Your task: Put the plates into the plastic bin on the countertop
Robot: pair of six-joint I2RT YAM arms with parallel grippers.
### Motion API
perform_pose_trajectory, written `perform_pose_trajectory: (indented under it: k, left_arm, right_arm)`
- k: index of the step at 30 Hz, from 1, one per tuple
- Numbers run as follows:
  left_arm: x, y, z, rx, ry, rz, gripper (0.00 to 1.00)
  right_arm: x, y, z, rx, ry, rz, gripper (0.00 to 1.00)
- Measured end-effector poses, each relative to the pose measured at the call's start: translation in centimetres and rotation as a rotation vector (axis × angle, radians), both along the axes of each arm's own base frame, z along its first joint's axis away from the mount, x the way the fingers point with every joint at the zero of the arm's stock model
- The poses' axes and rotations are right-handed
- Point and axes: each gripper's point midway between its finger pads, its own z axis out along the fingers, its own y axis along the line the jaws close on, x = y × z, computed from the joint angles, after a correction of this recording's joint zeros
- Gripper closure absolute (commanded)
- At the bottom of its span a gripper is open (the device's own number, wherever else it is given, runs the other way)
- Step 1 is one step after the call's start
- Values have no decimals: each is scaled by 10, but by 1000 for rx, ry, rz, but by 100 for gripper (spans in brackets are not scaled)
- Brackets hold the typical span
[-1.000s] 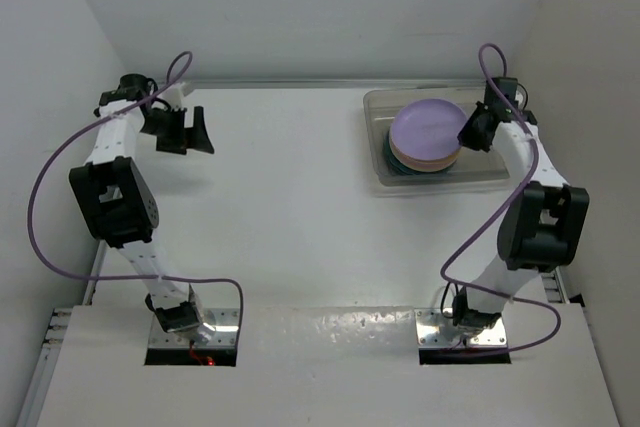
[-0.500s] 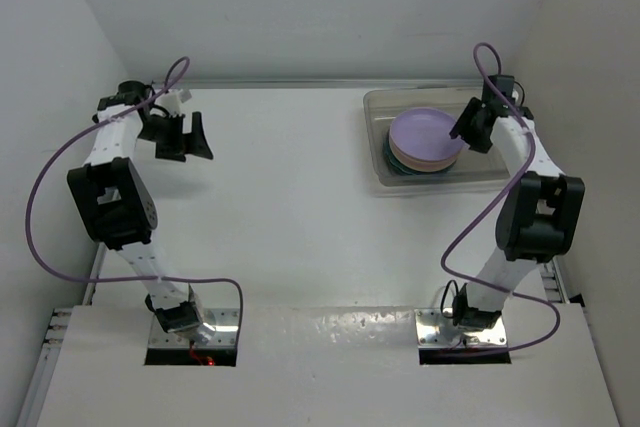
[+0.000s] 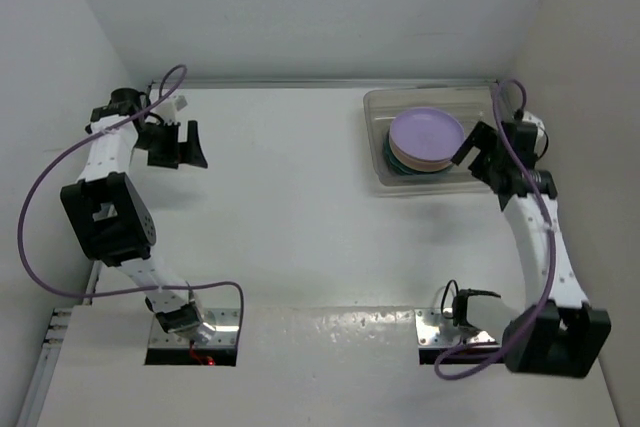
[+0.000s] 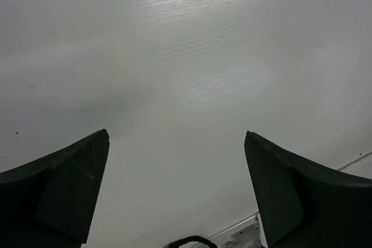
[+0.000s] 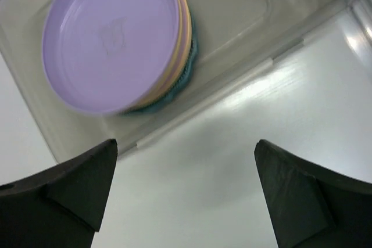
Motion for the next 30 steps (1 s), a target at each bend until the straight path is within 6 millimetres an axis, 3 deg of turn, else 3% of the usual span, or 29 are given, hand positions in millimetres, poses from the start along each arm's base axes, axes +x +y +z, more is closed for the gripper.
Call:
perform_pose_trajectory:
  k: [3, 8, 11, 18, 30]
  left_arm:
    - [-13, 0, -5, 25, 4, -9, 0]
    - [-34, -1, -14, 65, 14, -25, 0]
    - [-49, -3, -22, 79, 19, -36, 0]
    - [-87, -4, -43, 133, 59, -38, 0]
    - [-98, 3, -41, 212, 22, -38, 0]
  right_arm:
    - [-38, 12, -14, 51, -29, -2, 0]
    - [-100, 32, -75, 150, 54, -15, 0]
    - [-126, 41, -99, 197, 98, -21, 0]
    - [-144, 58, -114, 272, 93, 8, 0]
    - [-143, 71, -116, 327, 110, 61, 0]
